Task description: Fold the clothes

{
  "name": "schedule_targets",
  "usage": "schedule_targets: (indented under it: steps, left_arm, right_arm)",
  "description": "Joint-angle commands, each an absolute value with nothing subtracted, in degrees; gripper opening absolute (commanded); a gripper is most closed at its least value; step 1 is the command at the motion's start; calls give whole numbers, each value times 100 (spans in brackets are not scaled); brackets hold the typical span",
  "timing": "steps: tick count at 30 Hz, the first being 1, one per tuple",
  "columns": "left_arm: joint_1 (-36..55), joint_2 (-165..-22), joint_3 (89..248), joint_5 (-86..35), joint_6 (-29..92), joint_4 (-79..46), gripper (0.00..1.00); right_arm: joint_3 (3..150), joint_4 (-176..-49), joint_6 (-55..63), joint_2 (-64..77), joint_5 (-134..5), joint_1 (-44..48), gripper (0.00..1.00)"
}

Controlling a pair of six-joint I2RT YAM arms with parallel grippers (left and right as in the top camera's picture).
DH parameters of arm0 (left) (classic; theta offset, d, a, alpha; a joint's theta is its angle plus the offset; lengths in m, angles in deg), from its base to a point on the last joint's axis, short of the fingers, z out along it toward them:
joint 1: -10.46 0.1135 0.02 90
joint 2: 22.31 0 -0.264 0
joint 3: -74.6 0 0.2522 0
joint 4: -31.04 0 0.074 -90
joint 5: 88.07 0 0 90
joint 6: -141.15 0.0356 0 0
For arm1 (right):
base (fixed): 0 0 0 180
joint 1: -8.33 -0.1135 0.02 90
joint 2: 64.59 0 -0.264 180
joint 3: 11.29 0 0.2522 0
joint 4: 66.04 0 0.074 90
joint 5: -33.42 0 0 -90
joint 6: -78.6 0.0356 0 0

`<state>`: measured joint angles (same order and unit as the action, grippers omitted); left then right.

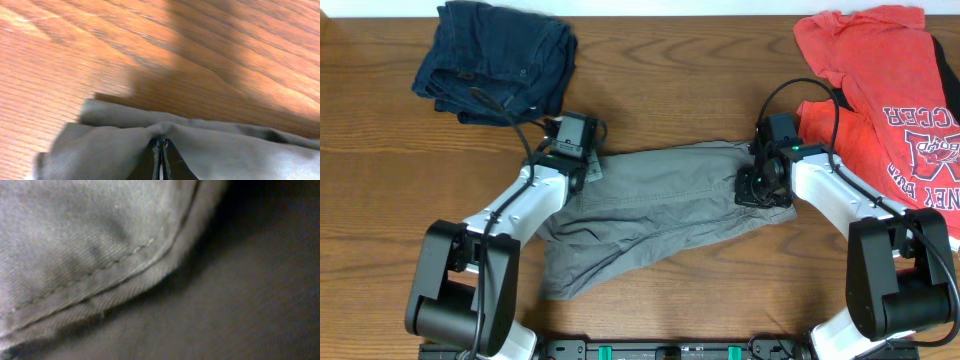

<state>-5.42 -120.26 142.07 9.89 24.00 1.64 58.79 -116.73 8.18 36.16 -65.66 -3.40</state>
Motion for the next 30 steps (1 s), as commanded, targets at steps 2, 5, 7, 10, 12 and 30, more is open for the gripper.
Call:
schedule_targets:
  steps: [2, 5, 7, 10, 12, 30]
  left_arm:
    - [-360, -12101, 14211, 1206, 2614, 53, 6]
    - [-229, -12066, 14318, 1203, 2712, -159, 6]
    - [-131, -11991, 14502, 1179, 2716, -402, 6]
    - [22, -11860, 14915, 998, 2896, -820, 5]
    - [97, -11817, 15234, 845, 3046, -1104, 6]
    - [204, -11823, 16109, -174, 3331, -3388, 12]
  right_arm:
    - [5817, -11369, 960, 3605, -6588, -375, 1]
    - [5820, -11015, 1006, 3605, -6706, -373, 1]
    - [5833, -10838, 1038, 3605, -6763, -373, 1]
    - [5887, -10610, 1047, 3605, -6761, -373, 1]
    - [5935, -10471, 1047, 3605, -6761, -368, 1]
    - [7494, -12488, 367, 3603, -6929, -375, 56]
